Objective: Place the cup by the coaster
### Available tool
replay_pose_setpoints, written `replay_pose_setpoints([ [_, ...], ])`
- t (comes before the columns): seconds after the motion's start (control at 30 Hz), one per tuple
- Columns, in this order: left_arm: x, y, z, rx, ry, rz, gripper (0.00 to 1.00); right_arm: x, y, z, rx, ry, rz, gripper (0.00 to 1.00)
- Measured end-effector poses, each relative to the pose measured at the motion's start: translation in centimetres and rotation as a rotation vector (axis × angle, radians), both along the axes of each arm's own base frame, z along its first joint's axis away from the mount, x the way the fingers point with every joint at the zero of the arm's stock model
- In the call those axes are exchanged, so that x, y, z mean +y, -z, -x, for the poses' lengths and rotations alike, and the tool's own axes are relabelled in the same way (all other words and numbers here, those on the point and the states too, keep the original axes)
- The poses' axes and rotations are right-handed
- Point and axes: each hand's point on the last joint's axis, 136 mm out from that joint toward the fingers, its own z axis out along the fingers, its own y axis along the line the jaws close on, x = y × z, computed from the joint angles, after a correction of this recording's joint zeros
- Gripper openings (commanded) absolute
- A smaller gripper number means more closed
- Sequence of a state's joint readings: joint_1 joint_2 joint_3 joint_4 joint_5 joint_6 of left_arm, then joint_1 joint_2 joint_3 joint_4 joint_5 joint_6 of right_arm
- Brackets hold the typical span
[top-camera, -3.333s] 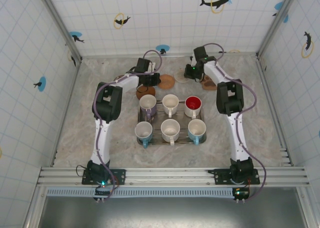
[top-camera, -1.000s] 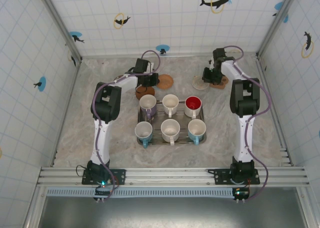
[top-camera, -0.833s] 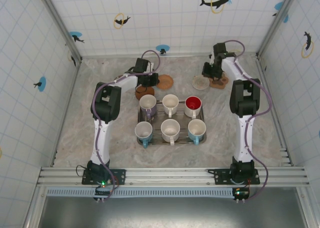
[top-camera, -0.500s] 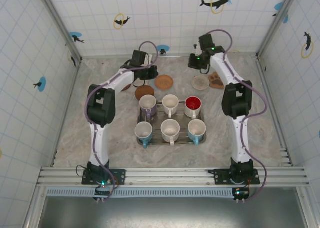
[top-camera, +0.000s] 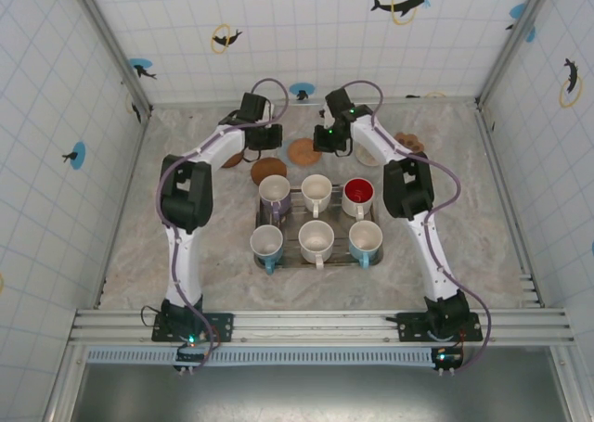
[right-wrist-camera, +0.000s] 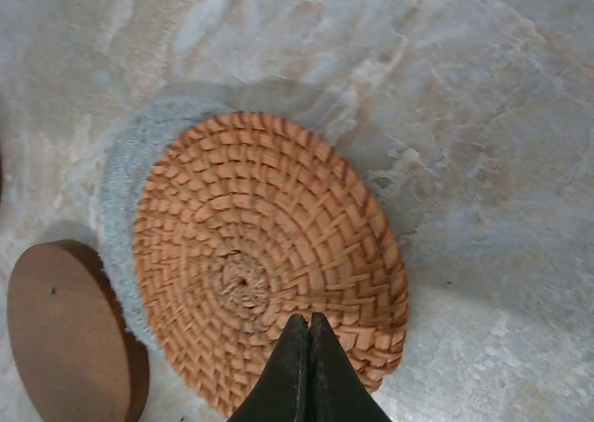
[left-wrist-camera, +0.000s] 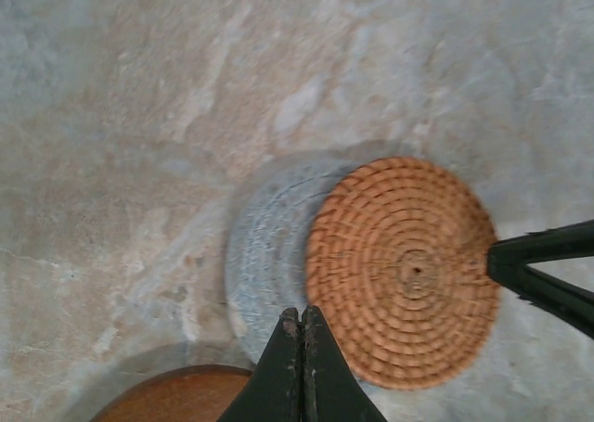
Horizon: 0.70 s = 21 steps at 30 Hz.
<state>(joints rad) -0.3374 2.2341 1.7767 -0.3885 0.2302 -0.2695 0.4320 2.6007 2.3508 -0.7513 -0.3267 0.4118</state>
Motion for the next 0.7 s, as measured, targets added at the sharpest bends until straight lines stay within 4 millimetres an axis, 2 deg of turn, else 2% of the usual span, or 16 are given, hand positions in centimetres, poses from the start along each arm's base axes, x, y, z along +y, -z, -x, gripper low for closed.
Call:
replay_pose_setpoints([
  [0.13, 0.6, 2.4, 0.0, 0.040, -0.009, -0.013, 0.00, -0.2, 0.7, 0.0, 0.014, 0.009, 0.004, 0.05],
  [0.37, 0.5, 5.0, -0.1, 0.081, -0.006, -0.017, 0.00, -0.4, 1.4, 0.1, 0.020, 0.012, 0.022, 0.04],
  [0.7, 0.5, 5.3, -0.9, 0.060, -0.009, -0.002, 0.00, -1.3, 1.7, -0.2, 0.017, 0.019, 0.040, 0.00],
])
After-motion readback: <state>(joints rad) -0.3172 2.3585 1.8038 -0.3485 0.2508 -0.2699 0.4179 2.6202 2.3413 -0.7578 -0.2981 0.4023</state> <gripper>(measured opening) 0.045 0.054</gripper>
